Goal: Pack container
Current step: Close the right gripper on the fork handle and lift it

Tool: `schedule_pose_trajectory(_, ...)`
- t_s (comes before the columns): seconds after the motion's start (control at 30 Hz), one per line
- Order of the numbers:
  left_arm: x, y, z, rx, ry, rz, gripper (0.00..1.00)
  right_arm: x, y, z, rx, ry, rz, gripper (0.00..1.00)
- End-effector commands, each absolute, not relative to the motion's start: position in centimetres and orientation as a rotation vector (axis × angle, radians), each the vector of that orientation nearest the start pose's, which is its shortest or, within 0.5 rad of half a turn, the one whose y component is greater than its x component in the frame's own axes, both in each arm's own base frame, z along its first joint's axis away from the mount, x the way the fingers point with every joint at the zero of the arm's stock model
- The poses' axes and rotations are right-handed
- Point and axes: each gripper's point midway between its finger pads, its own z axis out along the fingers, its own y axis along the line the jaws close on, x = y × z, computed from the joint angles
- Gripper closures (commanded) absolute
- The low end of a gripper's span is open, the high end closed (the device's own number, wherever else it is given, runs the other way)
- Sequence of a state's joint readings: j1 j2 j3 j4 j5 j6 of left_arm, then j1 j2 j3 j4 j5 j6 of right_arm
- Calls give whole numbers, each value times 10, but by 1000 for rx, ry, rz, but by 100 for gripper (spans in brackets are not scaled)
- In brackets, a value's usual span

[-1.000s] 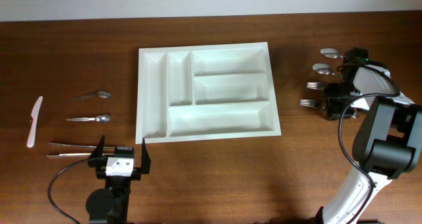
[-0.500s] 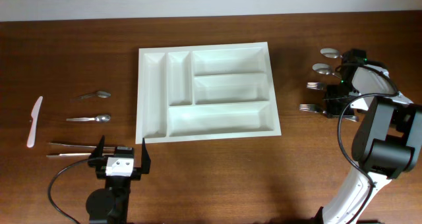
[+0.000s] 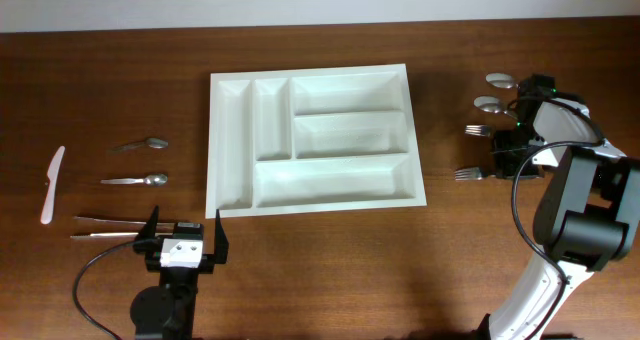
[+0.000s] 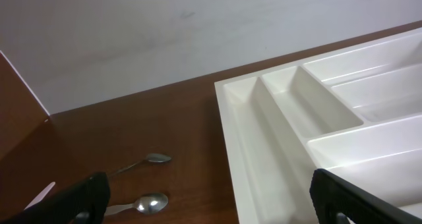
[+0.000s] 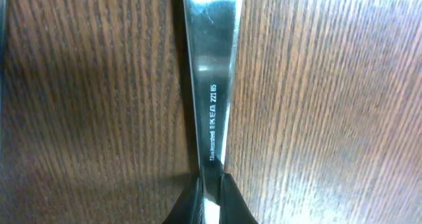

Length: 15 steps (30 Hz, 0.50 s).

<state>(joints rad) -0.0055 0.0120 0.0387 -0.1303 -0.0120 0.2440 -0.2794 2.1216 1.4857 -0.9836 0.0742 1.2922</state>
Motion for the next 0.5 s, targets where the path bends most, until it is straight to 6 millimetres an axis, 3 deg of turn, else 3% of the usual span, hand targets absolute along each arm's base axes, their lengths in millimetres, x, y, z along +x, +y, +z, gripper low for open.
schedule_pose_trajectory(0.0,244,2,156,204,1664,205,1,330,-118,-40,2172,2400,-345,96)
schedule_pose_trajectory(0.13,244,2,156,204,1664,205,1,334,-124,-30,2120,2419,-380,96)
schedule_pose_trajectory(0.47,244,2,156,204,1664,205,1,372,-133,6,1870,2544,-308,96)
